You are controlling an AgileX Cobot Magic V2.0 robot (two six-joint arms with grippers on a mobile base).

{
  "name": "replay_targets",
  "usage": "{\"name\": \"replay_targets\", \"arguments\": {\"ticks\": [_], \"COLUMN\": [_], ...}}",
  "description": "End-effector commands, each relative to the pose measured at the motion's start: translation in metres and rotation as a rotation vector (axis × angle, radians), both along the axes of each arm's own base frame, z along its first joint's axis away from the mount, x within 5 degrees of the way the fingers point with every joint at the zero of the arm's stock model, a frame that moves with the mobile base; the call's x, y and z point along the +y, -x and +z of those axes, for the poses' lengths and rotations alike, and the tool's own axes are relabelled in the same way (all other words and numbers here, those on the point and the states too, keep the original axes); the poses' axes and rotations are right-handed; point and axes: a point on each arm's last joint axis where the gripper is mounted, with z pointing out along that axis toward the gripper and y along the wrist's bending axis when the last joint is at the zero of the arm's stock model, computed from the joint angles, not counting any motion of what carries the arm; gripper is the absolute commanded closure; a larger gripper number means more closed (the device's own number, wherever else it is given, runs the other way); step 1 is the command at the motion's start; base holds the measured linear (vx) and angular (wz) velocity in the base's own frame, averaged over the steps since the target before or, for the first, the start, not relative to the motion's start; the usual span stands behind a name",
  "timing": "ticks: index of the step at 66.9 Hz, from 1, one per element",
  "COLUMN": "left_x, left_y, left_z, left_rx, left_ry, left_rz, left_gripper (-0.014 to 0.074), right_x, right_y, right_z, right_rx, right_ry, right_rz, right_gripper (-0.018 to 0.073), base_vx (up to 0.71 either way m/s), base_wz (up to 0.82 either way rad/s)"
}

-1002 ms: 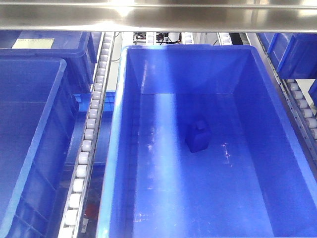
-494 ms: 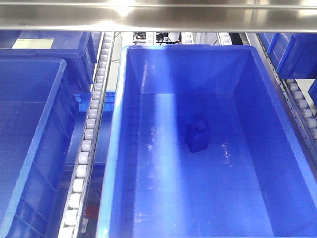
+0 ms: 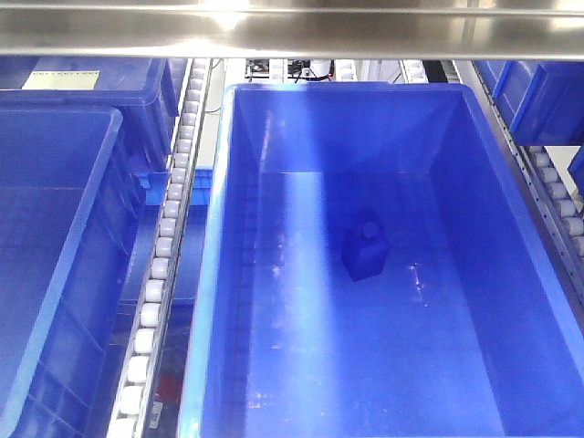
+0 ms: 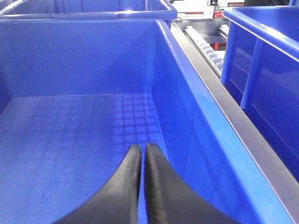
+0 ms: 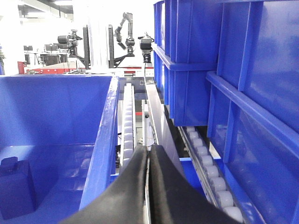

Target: Pour parts from conveyor to right shelf

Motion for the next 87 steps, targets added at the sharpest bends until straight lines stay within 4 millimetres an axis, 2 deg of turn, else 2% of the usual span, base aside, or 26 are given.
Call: {"name": "replay_targets", "arguments": {"ticks": [1,87], "left_x": [-0.0003,-0.0003], "left_y": [0.0006,0.0006], "left_z": [0.0127,0.0127], "left_rx": [-0.091,-0.091], "left_ry": [0.015,0.015], "left_rz": [-0.004,-0.004], "left_gripper": [0.0603,0.0603], "right_x": [-0.0001,0.0014], "right_y": [0.0012,0.0010], "right_z": [0.0047,0.0046], "right_rx": [-0.078,-0.077], "right_ry": [0.018,0.010], "right_rz": [-0.006,0.022], "right_gripper": [0.0568,0.0568], "base_vx": [0.00,0.00], "base_wz": [0.00,0.00]}}
